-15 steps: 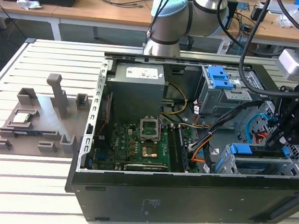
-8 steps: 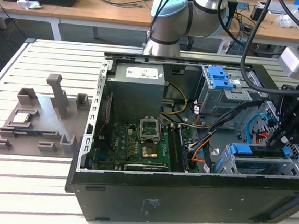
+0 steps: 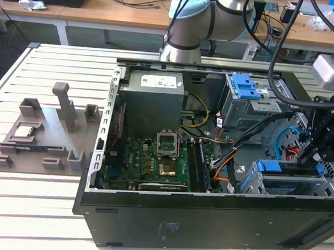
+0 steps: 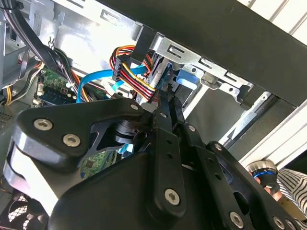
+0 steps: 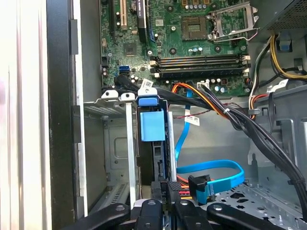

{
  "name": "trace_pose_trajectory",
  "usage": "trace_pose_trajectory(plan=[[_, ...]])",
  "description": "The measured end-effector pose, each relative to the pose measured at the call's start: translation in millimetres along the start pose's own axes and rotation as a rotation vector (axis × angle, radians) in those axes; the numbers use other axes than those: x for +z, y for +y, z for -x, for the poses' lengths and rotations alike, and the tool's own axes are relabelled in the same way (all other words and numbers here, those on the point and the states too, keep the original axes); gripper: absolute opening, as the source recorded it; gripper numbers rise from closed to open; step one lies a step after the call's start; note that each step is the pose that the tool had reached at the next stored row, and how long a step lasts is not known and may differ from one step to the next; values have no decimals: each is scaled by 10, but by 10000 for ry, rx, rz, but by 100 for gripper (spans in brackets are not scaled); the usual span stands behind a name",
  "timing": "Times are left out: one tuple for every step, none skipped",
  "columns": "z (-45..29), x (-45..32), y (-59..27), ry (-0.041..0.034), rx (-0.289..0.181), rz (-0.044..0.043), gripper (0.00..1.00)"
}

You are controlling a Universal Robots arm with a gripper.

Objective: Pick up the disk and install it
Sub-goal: 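Insert the first disk wire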

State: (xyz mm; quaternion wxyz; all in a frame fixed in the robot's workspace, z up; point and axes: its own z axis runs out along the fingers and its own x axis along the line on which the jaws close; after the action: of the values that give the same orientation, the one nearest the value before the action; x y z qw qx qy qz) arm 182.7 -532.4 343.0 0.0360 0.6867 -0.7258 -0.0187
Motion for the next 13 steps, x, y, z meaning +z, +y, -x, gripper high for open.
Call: trace_pose_trajectory(plan=[[-1, 11, -1, 2, 0, 7, 16], [-1, 19, -2, 6, 0, 12, 16], [-4, 30, -3, 6, -1, 18, 16], [-3, 33, -3, 1, -1, 19, 16], [-3, 33, -3, 0, -1, 19, 16], [-3, 30, -3, -2, -1, 19, 16], [-3, 22, -2, -10, -2, 19, 16], [-4, 9, -2, -12, -3, 19, 16], [-4, 6, -1, -11, -2, 19, 16], [-6, 2, -2, -57, -6, 23, 16], [-9, 2, -3, -143, -13, 27, 16], [-11, 2, -4, -159, -15, 28, 16], [-26, 1, -4, -157, -14, 27, 16]])
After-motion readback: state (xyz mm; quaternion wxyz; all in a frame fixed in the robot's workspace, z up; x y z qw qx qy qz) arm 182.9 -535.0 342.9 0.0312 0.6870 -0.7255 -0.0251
